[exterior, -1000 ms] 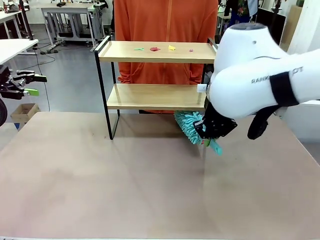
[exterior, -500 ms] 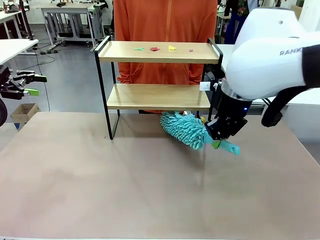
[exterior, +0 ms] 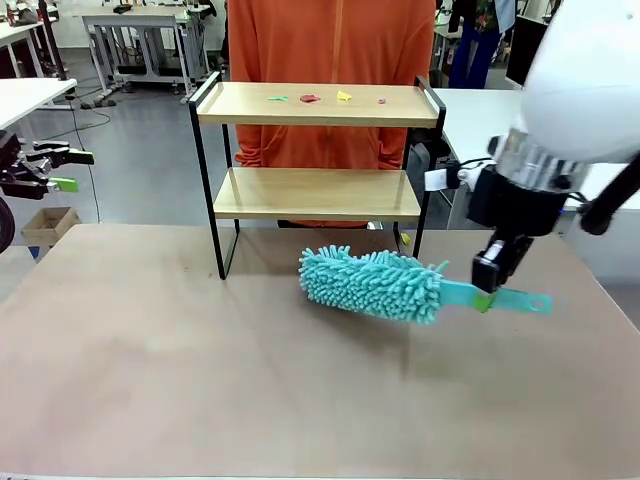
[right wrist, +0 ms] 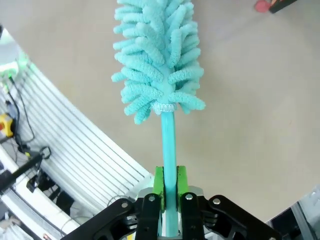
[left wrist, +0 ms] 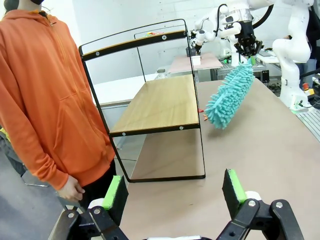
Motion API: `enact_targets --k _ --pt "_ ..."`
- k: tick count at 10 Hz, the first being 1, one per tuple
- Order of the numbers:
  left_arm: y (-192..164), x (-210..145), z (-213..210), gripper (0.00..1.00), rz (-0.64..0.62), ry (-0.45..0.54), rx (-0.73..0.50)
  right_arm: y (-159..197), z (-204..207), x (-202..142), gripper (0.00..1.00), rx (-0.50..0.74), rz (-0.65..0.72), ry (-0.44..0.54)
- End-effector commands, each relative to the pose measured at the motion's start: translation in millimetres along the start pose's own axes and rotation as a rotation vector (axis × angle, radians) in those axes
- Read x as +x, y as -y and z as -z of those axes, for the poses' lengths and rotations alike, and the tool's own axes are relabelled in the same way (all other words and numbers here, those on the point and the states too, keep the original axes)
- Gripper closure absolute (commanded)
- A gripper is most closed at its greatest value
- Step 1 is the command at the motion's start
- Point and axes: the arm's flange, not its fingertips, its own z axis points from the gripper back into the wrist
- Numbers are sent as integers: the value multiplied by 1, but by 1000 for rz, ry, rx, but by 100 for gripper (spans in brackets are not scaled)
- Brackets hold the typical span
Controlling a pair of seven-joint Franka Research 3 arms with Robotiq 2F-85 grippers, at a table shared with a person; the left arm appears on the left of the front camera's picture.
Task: Clean the shelf.
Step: Clean the specific section of the Shelf indicated by the human with the Duster.
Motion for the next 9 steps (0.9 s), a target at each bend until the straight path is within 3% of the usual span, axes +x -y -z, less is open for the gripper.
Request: enact_targets --k 1,5,9 --pt "2 3 -1 0 4 4 1 2 -17 -42 87 30 -77 22" --pt "2 3 -1 0 4 4 1 -4 -53 -104 87 31 -224 -56" --pt "2 3 -1 0 4 4 1 14 -50 -143 87 38 -285 -77"
